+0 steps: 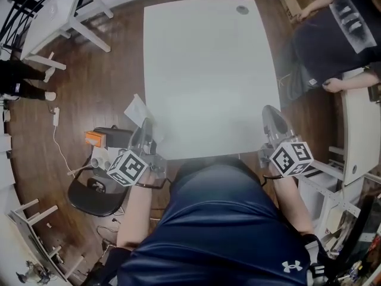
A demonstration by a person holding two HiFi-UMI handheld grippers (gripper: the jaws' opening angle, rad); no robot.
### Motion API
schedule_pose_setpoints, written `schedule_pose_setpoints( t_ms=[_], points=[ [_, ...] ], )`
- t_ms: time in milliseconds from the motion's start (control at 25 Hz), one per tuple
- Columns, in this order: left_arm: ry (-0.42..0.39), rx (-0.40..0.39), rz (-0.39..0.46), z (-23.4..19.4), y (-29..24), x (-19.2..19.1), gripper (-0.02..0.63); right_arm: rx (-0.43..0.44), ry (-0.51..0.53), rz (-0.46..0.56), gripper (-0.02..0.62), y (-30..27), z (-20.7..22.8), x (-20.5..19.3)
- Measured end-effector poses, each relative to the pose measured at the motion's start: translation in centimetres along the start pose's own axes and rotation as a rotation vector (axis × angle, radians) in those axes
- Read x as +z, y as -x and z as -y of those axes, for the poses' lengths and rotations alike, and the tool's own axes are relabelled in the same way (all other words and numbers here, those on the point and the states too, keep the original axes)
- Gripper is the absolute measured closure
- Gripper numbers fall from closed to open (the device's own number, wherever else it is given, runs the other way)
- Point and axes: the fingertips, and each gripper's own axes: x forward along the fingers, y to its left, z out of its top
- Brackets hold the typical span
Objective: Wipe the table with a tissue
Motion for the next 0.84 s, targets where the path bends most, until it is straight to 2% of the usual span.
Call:
schedule_pose_setpoints(
  t_ms=[520, 840],
  points=[
    [-0.001, -0.035, -0.025, 1.4, -0.7, -0.3, 0.600, -0.024, -0.006, 0.012, 0.584, 0.9, 0.4, -0.5],
    [-0.004, -0.026, -0.032, 1.6, -0.8, -1.0, 0.600, -0.016, -0.002, 0.019, 0.584, 1.1, 0.7, -0.5]
  ],
)
